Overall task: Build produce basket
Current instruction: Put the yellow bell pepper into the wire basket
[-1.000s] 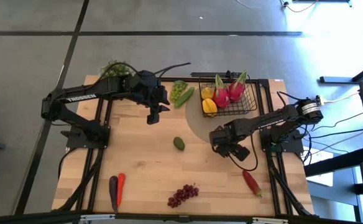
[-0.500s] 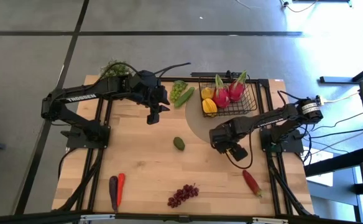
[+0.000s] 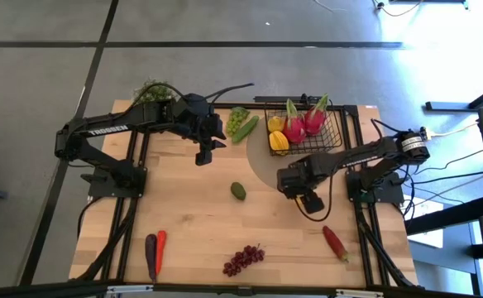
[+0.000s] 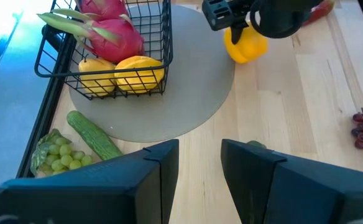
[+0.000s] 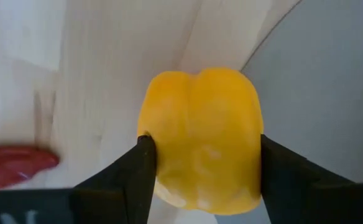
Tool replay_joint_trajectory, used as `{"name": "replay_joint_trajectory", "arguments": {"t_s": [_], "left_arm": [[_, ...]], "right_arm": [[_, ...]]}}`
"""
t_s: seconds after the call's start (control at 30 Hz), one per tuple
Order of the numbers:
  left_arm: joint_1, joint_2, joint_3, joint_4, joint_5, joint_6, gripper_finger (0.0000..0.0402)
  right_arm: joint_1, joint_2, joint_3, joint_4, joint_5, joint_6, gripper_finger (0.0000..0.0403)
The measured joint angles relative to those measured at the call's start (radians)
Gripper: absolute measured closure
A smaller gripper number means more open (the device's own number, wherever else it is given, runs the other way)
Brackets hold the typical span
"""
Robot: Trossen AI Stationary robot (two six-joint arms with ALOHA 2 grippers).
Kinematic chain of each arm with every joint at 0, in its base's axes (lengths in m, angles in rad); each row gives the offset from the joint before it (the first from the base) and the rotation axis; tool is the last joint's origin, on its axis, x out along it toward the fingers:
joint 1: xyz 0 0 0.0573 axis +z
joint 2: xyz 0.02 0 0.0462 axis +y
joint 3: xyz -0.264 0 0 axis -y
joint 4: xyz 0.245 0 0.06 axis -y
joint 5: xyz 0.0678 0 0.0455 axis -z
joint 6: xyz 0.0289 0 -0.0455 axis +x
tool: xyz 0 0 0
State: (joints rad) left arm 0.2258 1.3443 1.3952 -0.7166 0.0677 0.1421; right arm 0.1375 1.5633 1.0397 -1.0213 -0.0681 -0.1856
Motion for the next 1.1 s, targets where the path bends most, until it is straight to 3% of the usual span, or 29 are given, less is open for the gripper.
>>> {"name": "replay_joint_trajectory", "arguments": {"t_s": [0.4,0.8,0.93,1.1], "left_arm": [[0.000,0.000,0.000,0.010,0.000,-0.016,0.0292],[0.001,0.000,0.000,0.010,0.001,-0.018,0.0292],[0.001,0.000,0.000,0.010,0.001,-0.018,0.0292],[0.001,0.000,0.000,0.010,0.001,-0.019,0.0292]], "right_arm": [[-0.061,-0.001,0.261,-0.163,0.059,0.160,0.0188],[-0.192,-0.002,0.577,-0.345,0.294,0.207,0.0192],[-0.272,-0.002,0.613,-0.378,0.360,0.181,0.0192],[-0.388,-0.002,0.583,-0.366,0.357,0.093,0.0191]]}}
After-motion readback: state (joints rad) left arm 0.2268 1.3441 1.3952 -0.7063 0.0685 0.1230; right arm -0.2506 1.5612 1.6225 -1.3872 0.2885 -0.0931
